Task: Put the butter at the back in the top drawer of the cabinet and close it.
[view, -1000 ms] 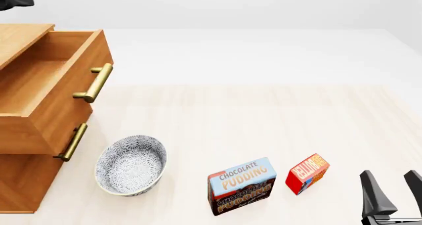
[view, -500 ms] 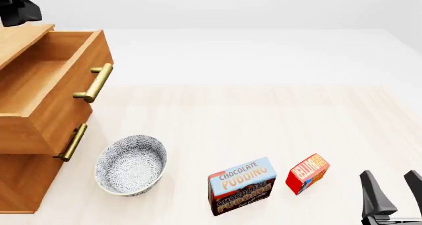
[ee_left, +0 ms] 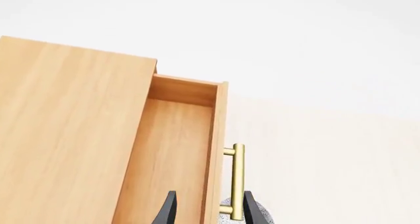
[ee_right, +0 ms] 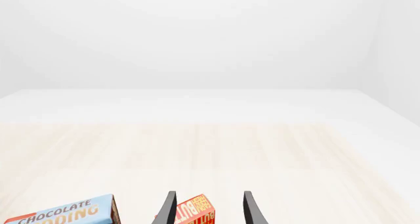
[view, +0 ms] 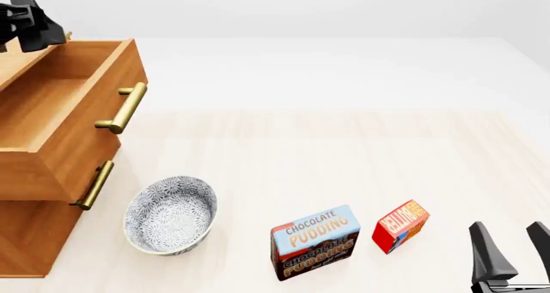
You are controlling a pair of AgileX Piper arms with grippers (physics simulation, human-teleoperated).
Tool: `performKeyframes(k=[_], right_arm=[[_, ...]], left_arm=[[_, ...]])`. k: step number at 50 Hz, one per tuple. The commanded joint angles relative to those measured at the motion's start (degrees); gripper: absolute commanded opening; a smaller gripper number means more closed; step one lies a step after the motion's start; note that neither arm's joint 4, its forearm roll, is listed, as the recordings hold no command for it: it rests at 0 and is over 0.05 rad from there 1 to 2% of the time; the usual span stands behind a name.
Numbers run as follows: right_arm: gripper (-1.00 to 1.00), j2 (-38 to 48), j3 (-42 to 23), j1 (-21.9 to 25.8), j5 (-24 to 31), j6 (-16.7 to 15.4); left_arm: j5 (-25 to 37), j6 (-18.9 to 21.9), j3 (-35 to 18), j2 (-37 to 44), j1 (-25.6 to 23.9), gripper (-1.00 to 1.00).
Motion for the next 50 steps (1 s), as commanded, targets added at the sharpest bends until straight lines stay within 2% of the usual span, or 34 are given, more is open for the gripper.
performKeyframes(k=[1,50], right_arm=[[1.0,0.0,0.0,0.0,0.0,0.0],[1.0,0.0,0.0,0.0,0.0,0.0]], left_arm=[[-1.81,-0.52,2.42,0.38,-0.19,1.0],[-7.72,-1.42,9.85,3.63,0.47,1.0]])
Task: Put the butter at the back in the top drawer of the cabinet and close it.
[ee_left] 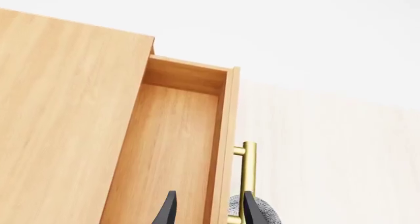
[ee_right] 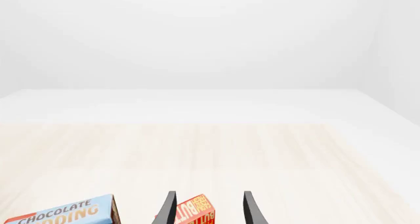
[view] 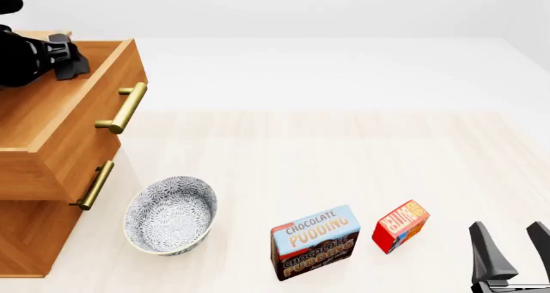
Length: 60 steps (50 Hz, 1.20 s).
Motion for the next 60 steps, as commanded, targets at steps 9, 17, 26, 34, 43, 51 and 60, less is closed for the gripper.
performKeyframes(k=[9,17,26,34,43,51,60], right_arm=[[1.0,0.0,0.0,0.0,0.0,0.0],[1.0,0.0,0.0,0.0,0.0,0.0],[1.0,0.0,0.0,0.0,0.0,0.0],[1.0,0.0,0.0,0.0,0.0,0.0],[1.0,0.0,0.0,0.0,0.0,0.0],[1.0,0.0,0.0,0.0,0.0,0.0],[1.0,0.0,0.0,0.0,0.0,0.0]], left_arm=[[-2.04,-0.18,2.8,1.01,0.12,1.0],[-2.7,-0.25,3.45,1.42,-0.06,1.0],[-3.03,-0.15,3.97,1.65,-0.22,1.0],[-3.99,-0.11,4.93,2.06,-0.53,1.0],[-4.58,0.02,5.22,2.66,-1.02,1.0],[-5.23,0.08,5.74,3.04,-1.25,1.0],[-5.46,-0.12,5.8,3.32,-1.51,1.0]])
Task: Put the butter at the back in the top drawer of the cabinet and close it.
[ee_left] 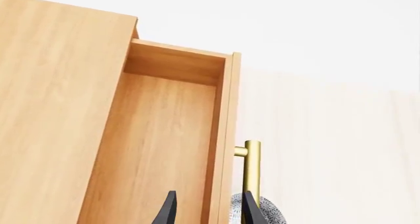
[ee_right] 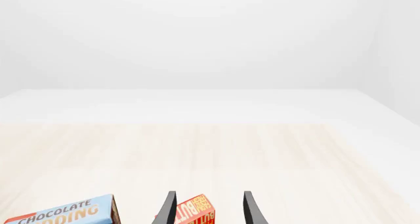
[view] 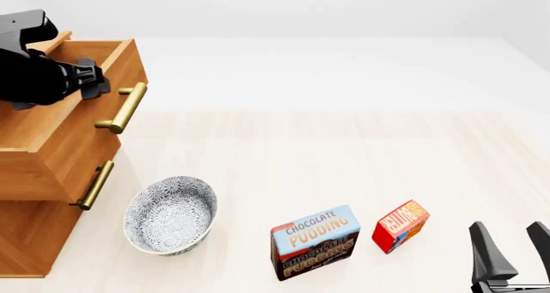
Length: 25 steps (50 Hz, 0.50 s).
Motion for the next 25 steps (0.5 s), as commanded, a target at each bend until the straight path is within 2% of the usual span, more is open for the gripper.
performKeyframes(k=[1,25], right_arm=[[1.0,0.0,0.0,0.0,0.0,0.0],[1.0,0.0,0.0,0.0,0.0,0.0]], left_arm=[[-0.57,-0.03,0.46,0.42,-0.29,1.0],[-1.71,-0.56,1.82,1.03,-0.75,1.0]])
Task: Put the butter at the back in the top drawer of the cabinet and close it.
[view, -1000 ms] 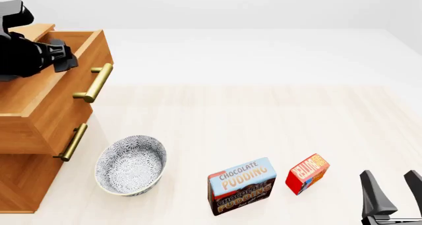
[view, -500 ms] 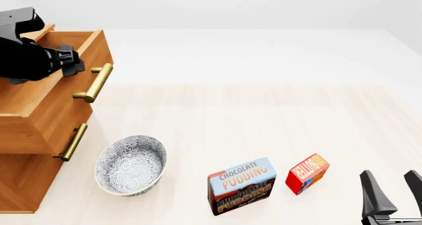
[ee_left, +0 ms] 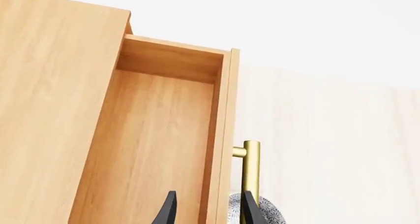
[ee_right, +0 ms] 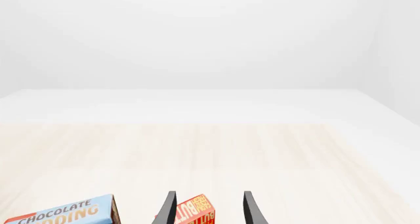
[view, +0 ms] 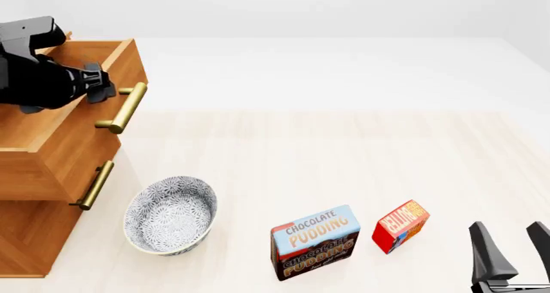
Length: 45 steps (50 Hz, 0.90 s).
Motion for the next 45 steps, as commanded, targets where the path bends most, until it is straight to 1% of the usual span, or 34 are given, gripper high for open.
performKeyframes(k=[1,22,45], right_arm=[[1.0,0.0,0.0,0.0,0.0,0.0],[1.0,0.0,0.0,0.0,0.0,0.0],[1.0,0.0,0.0,0.0,0.0,0.0]], left_arm=[[-0.76,-0.03,0.91,0.33,-0.19,1.0],[-2.09,0.27,2.37,1.21,-0.99,1.0],[-2.8,0.53,2.46,2.03,-2.52,1.0]])
